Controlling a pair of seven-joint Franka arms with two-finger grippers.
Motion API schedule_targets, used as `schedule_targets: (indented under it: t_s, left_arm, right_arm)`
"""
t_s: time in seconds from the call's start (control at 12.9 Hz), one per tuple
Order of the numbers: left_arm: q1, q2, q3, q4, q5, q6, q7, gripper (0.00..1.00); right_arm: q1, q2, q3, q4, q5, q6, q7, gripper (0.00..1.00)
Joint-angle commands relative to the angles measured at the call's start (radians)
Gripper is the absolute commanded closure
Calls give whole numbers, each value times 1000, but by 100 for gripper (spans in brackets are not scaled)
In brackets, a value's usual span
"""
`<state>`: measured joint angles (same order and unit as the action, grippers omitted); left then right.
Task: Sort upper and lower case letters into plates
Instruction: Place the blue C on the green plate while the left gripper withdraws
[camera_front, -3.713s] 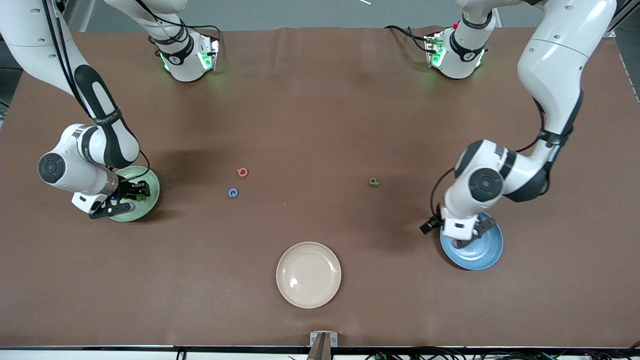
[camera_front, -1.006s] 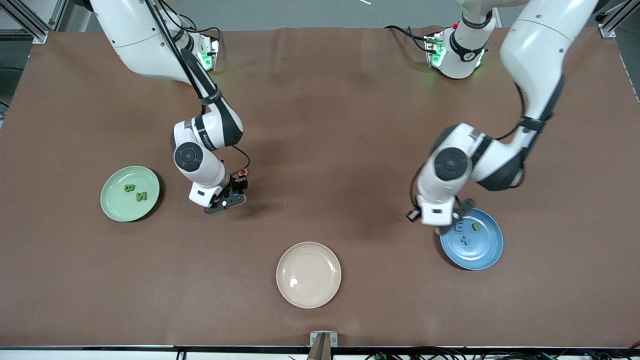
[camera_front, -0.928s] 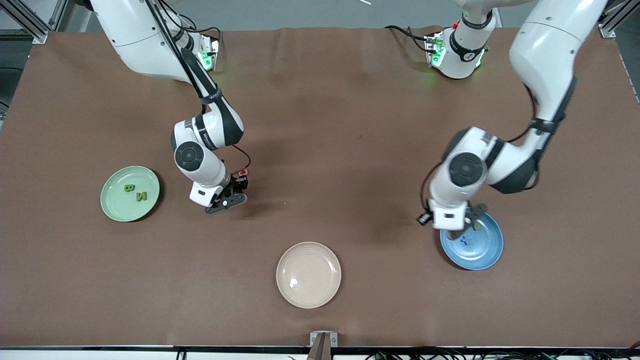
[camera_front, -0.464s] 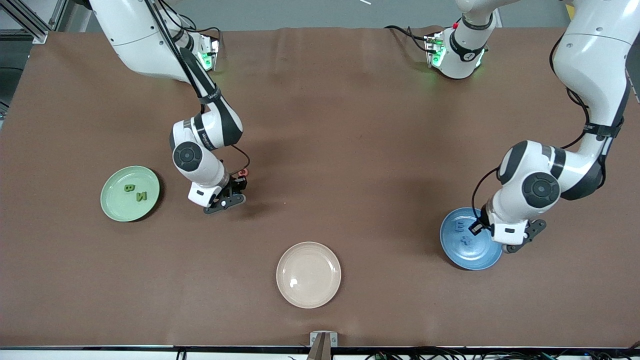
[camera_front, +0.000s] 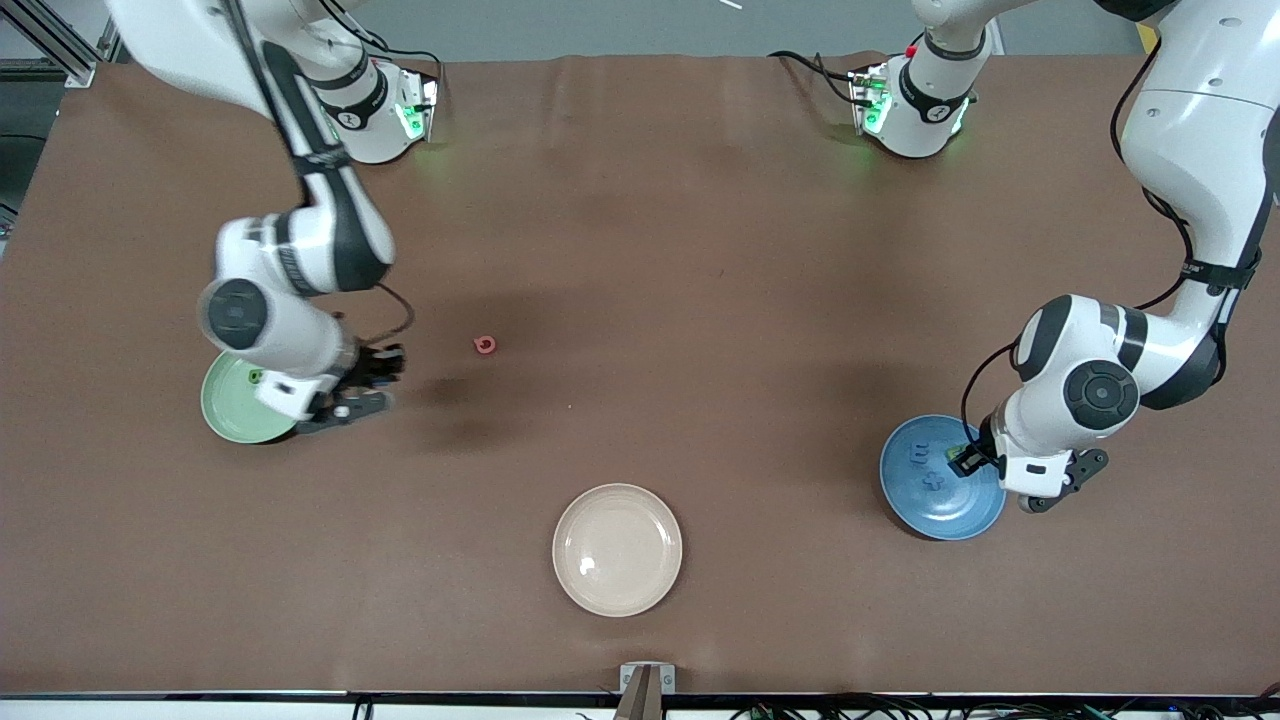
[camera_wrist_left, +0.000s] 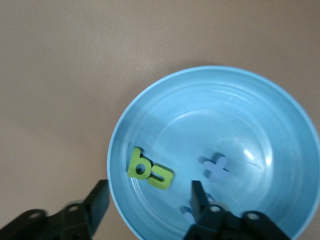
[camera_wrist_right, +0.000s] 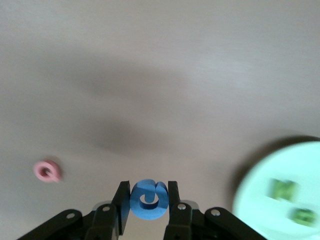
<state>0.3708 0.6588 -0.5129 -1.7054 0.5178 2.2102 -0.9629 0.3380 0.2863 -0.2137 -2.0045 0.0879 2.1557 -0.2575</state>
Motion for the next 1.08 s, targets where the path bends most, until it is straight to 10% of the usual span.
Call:
schedule_targets:
  t_s: [0.0, 1.01]
  left_arm:
    - [5, -97, -60, 1, 11, -116, 54, 0]
    - [48, -468, -157, 167, -183, -552, 594, 0]
  right_arm:
    - [-109, -29, -38, -52, -17, -4, -208, 80]
    - [-278, 54, -35, -206, -7, 237, -328, 79]
